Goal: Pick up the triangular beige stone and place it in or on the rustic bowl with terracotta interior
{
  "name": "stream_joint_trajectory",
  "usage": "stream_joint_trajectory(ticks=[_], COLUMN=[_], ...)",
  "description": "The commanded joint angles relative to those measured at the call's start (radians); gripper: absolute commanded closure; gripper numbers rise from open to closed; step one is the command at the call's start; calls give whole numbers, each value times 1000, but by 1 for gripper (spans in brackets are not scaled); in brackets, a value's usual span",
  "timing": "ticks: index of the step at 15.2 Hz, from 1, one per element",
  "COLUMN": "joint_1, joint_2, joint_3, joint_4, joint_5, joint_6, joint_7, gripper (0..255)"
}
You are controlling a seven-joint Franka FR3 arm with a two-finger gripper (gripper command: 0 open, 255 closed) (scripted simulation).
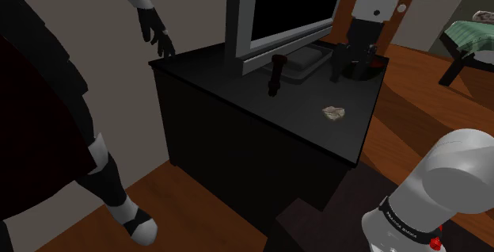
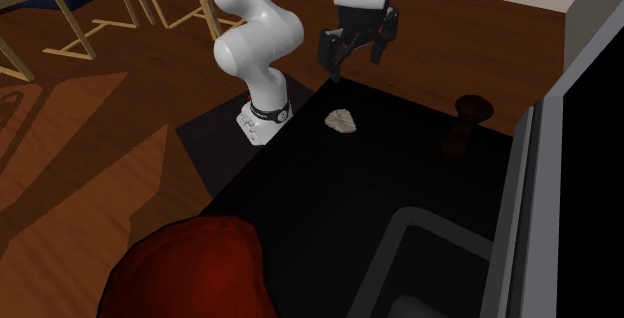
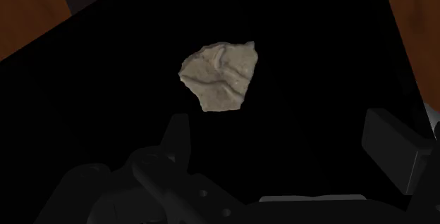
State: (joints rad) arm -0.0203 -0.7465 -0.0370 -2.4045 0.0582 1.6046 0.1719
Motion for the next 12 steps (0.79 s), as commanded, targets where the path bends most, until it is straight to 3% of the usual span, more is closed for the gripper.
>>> stream_joint_trajectory(ticks=[1,8,12], joint_1=[0,-83,-80], joint_2=[0,-169,-155], joint_3=[0,-48,-45], joint_4=[0,-344,-391], joint_5=[0,11,16], joint_6=[0,317,378], joint_7=[0,49,48], gripper=[0,0,0])
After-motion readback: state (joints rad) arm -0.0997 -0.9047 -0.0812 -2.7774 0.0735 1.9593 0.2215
